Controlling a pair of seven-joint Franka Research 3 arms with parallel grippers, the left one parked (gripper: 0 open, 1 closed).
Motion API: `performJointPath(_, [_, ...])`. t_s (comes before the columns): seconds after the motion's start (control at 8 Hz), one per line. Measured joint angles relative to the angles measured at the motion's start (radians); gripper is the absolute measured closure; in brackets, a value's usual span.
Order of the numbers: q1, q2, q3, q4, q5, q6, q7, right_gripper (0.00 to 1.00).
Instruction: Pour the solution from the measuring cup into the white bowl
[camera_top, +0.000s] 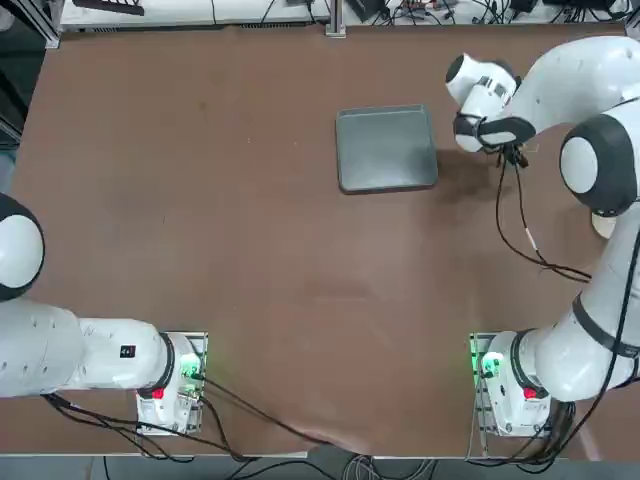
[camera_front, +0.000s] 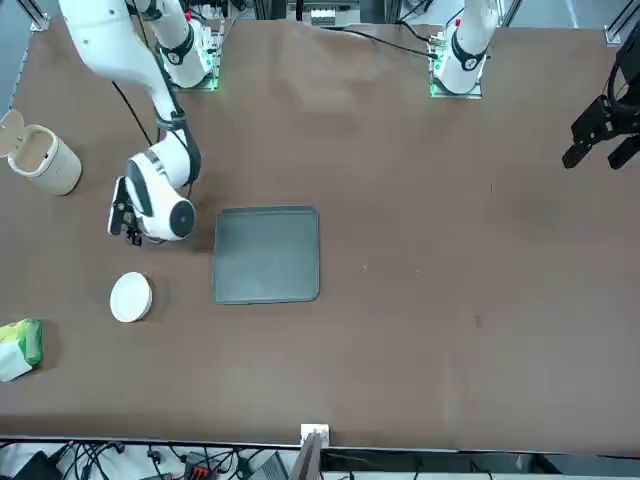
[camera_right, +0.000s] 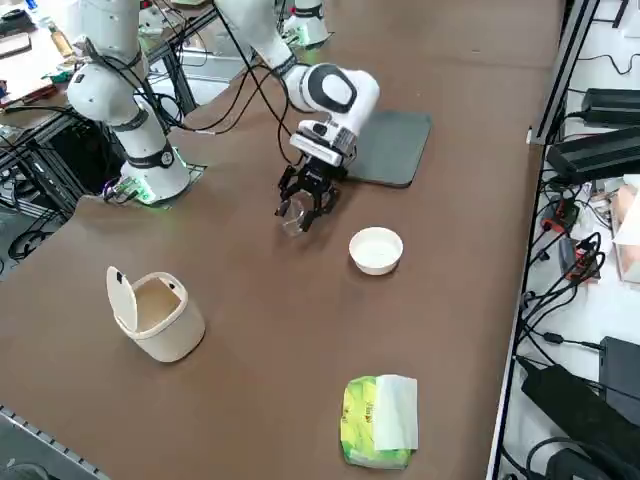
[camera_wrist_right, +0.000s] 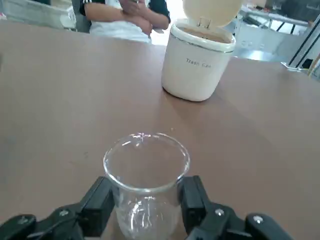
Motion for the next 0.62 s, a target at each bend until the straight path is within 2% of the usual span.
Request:
performJointPath(0.25, [0.019, 0.047, 0.0, 0.001, -0.053, 0.003, 0.07, 0.27])
performJointPath(0.62, [0.02, 0.067, -0.002, 0.002, -0.084, 0.003, 0.102, 0.27])
